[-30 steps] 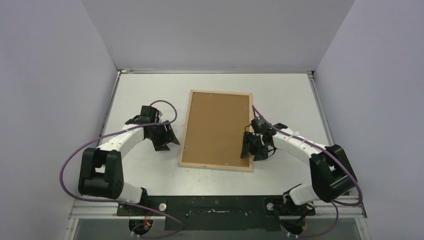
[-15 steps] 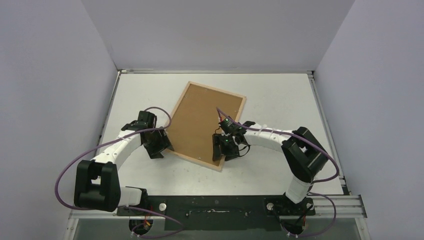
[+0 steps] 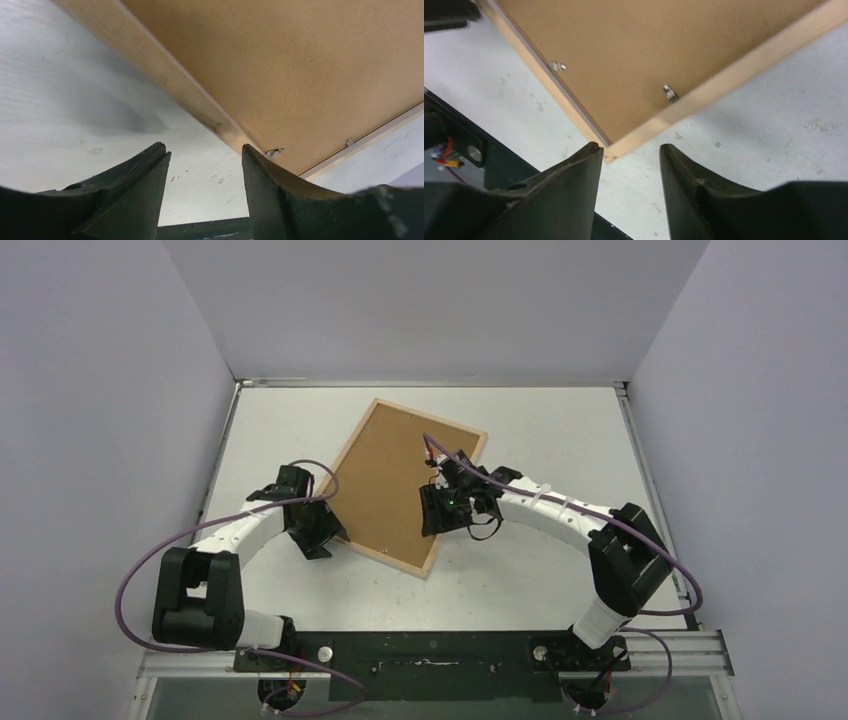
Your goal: Put the photo into the frame
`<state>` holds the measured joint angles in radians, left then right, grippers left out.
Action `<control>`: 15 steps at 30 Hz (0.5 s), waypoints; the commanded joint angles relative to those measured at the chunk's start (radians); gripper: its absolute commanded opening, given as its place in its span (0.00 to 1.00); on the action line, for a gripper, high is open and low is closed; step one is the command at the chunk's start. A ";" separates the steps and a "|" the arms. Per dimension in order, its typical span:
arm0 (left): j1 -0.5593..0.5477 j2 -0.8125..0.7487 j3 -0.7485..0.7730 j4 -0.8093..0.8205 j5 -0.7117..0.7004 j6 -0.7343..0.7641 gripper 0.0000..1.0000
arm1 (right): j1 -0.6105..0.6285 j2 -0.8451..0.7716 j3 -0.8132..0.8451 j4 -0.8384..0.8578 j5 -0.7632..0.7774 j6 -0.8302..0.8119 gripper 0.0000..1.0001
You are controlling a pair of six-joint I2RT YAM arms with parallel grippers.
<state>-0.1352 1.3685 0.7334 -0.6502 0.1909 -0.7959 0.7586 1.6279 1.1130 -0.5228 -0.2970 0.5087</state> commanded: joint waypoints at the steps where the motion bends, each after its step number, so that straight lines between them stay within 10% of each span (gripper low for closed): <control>1: 0.008 0.032 0.031 0.114 0.051 -0.023 0.53 | 0.009 0.072 0.127 0.031 -0.067 -0.100 0.38; 5: 0.012 0.075 0.035 0.120 0.054 -0.018 0.52 | 0.027 0.192 0.204 0.114 -0.121 -0.098 0.25; 15: 0.048 0.117 0.046 0.134 0.033 -0.013 0.49 | 0.048 0.356 0.386 0.104 -0.177 -0.151 0.28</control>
<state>-0.1081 1.4712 0.7399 -0.5674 0.2214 -0.8085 0.7986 2.0022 1.4345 -0.4423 -0.4564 0.3923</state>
